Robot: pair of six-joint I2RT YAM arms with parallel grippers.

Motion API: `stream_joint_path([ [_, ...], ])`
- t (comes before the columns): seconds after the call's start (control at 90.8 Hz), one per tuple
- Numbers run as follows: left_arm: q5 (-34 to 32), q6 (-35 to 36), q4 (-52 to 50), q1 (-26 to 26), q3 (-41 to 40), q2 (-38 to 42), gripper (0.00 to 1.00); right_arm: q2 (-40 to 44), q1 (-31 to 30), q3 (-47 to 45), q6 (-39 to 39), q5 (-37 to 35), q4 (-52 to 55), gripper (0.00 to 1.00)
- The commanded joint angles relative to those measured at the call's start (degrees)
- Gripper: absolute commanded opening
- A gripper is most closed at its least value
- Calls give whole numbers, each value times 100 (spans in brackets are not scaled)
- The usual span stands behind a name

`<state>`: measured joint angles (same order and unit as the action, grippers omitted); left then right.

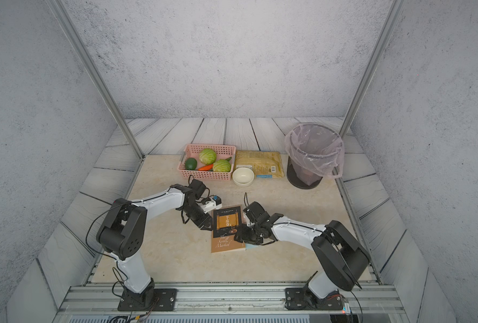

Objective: Peel off the used sticky note
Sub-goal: Open the book at the center of the board.

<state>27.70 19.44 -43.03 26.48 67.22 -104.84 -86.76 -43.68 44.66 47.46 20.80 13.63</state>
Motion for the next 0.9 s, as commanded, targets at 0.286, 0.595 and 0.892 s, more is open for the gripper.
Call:
stream_joint_path([
  [0.286,46,-19,-62,24,-24,-117,36,318,-30,-226,293,286,-541,55],
  [0.595,25,-37,-69,24,-28,-10,36,385,-35,-448,367,473,-1015,51],
  [0.892,-204,-55,-171,-8,44,638,40,741,-235,-67,-114,530,-692,51],
])
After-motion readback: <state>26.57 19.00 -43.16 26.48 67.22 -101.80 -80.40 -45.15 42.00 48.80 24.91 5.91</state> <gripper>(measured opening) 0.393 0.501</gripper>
